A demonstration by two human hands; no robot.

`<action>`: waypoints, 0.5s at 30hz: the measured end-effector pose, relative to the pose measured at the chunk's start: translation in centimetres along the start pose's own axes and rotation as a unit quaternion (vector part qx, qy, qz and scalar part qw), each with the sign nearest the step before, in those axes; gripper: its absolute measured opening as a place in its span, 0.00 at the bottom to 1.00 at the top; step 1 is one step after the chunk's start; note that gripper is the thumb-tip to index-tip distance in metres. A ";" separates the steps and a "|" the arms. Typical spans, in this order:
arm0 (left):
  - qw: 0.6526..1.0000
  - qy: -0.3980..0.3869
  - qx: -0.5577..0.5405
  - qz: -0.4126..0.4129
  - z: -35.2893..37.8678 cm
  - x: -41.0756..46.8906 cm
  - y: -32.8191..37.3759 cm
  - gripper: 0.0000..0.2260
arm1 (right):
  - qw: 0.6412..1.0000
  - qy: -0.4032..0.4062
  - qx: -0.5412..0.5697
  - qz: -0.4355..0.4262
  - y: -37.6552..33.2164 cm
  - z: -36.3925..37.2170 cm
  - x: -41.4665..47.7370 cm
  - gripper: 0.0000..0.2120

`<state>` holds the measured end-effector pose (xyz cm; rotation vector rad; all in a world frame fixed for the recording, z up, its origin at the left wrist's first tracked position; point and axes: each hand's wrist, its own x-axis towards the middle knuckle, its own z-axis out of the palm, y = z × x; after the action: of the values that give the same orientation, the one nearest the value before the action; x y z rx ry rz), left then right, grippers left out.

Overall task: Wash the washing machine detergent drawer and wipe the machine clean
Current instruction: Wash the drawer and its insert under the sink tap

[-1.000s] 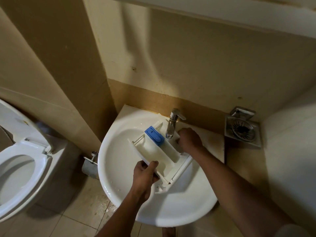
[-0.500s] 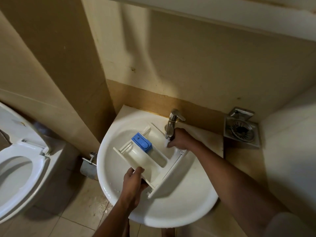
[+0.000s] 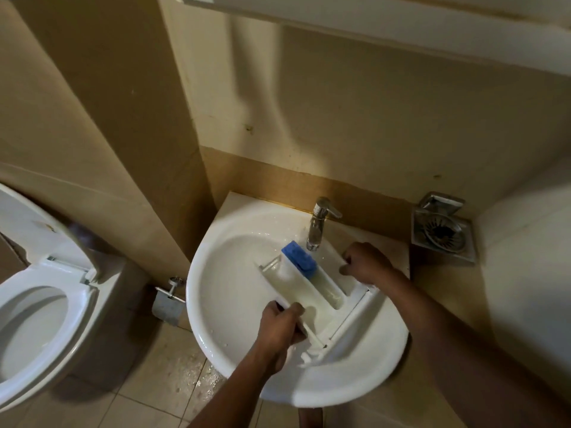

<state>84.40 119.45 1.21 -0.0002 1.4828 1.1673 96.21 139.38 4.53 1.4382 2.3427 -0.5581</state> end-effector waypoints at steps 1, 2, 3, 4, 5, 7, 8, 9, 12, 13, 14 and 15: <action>1.000 0.013 -0.012 -0.003 -0.3 0.3 0.1 0.09 | 1.000 -0.003 0.007 -0.001 -0.3 0.5 0.1 0.16; 0.999 0.031 -0.028 -0.004 -0.8 0.6 0.2 0.09 | 1.000 -0.002 0.019 -0.009 -0.9 1.0 0.4 0.14; 0.998 0.041 -0.038 -0.005 -1.3 0.9 0.3 0.09 | 0.999 0.001 0.033 -0.010 -1.4 1.4 0.7 0.13; 0.999 0.035 -0.028 -0.004 -1.4 1.0 0.3 0.09 | 0.999 0.004 0.040 -0.013 -1.8 1.3 0.8 0.11; 1.000 0.021 -0.009 -0.005 -1.3 0.8 0.2 0.10 | 0.999 0.005 0.037 -0.012 -1.9 1.0 0.8 0.09; 1.000 0.006 0.013 -0.011 -0.8 0.4 0.2 0.11 | 1.000 0.015 0.024 -0.008 -1.6 0.6 0.8 0.09; 1.000 0.007 0.007 -0.013 -0.7 0.3 0.2 0.12 | 1.000 0.015 0.017 -0.011 -1.5 0.4 0.8 0.12; 1.000 0.010 -0.002 -0.015 -0.8 0.4 0.3 0.12 | 1.000 0.009 0.020 -0.015 -1.8 0.1 0.7 0.16; 0.999 0.033 0.014 -0.013 -2.3 0.8 1.2 0.13 | 0.996 -0.018 0.082 -0.017 -2.4 -0.9 0.5 0.18; 0.999 0.038 0.026 -0.004 -2.8 0.8 1.5 0.12 | 0.994 -0.037 0.104 -0.011 -2.2 -1.2 0.4 0.15; 0.998 0.048 0.038 0.007 -3.2 0.7 1.8 0.11 | 0.990 -0.060 0.125 -0.004 -1.8 -1.1 0.2 0.11; 0.997 0.058 0.051 0.022 -3.5 0.6 2.0 0.10 | 0.987 -0.084 0.140 0.000 -1.5 -0.6 -0.1 0.08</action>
<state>80.42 118.63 1.36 0.0364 1.6503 1.1425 94.81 138.99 5.38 1.4416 2.1978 -1.0029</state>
